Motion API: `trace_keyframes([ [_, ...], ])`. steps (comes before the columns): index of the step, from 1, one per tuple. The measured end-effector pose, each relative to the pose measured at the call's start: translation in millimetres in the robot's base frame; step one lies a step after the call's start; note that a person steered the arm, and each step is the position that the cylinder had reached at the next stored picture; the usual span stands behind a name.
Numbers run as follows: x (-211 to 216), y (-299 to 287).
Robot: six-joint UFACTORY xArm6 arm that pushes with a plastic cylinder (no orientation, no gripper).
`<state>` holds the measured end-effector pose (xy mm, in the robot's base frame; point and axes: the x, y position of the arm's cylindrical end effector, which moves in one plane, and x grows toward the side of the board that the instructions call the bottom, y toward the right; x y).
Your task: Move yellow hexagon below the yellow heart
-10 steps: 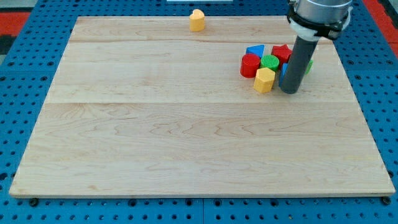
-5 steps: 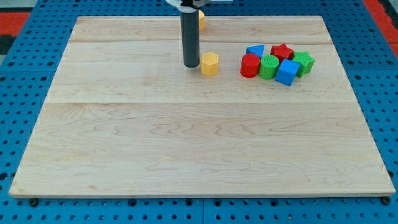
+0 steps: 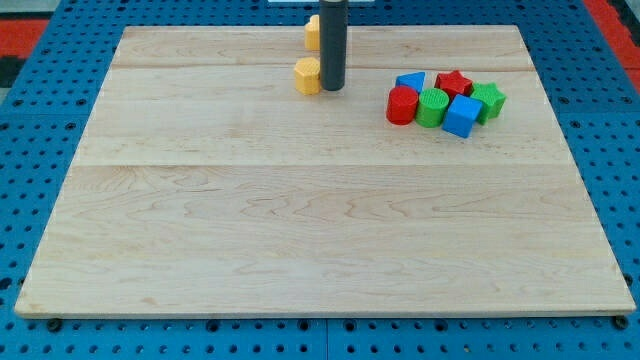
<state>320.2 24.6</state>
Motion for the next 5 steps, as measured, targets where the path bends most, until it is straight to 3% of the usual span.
trace_keyframes([
  [1,7,-22],
  [2,7,-86],
  [4,-38,-39],
  [5,-33,-58],
])
